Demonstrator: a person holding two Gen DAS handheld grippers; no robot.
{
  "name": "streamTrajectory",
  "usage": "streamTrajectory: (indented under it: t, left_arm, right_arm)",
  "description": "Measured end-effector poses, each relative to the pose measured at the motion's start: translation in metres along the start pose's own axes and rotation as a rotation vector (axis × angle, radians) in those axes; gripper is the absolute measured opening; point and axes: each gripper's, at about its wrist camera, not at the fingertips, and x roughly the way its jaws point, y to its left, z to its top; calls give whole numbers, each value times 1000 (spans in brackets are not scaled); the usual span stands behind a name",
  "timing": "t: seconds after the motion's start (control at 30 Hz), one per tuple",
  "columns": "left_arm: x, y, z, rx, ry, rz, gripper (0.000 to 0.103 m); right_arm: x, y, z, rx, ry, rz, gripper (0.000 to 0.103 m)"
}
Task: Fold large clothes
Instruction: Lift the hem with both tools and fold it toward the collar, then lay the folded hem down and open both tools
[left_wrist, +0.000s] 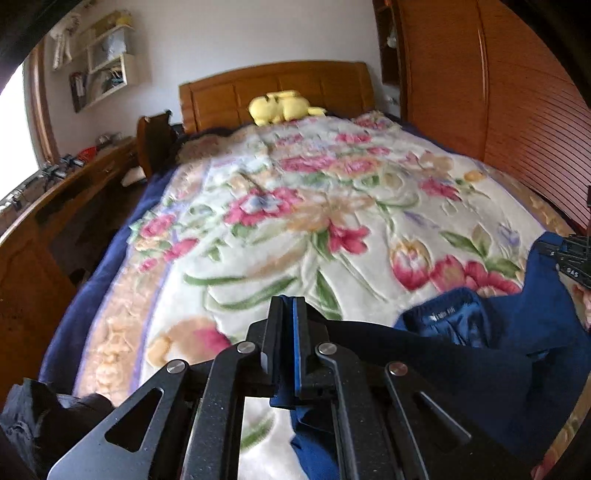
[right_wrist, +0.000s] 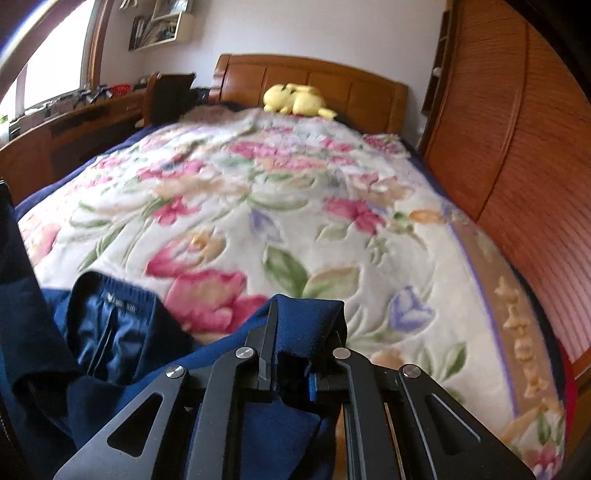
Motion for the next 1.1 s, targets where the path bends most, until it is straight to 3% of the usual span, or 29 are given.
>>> streamTrajectory:
  t: [0.03, 0.07, 0.13, 0.2, 0.47, 0.63, 0.73, 0.93, 1.03, 1.07, 1.1]
  left_arm:
    - [1, -2, -3, 2, 16, -17, 6]
    - [2, -5, -5, 6, 23, -27, 7]
    - [-3, -13, -11, 29, 22, -30, 13]
    - [-12, -20, -15, 39, 13, -45, 25]
    - [-37, -46, -36, 65, 13, -148, 32]
    - [-50, -60, -60, 65, 19, -200, 32]
    - [-55, -65, -76, 62, 20, -194, 32]
    - [-61, -65, -109, 18, 34, -222, 32]
    - [-64, -65, -125, 21, 38, -210, 32]
    - [-64, -64, -129, 18, 42, -214, 32]
    - [-64, -63, -135, 18, 48, -219, 32]
  right_arm:
    - [1, -2, 0, 2, 10, 14, 25]
    - [0, -3, 0, 3, 12, 21, 41]
    - [-3, -4, -1, -2, 8, 37, 64]
    - [-16, 1, -1, -36, -2, 34, 71]
    - [-60, 18, -25, -149, 4, 158, 72]
    - [-78, 17, -47, -141, 39, 214, 72]
    - [-78, 23, -54, -199, 70, 200, 72]
    - [-60, 12, -51, -264, 173, 66, 72]
    - [-51, 7, -47, -270, 200, 40, 72]
    - [-48, 6, -44, -277, 204, 43, 66]
    - [-46, 7, -42, -293, 205, 53, 47]
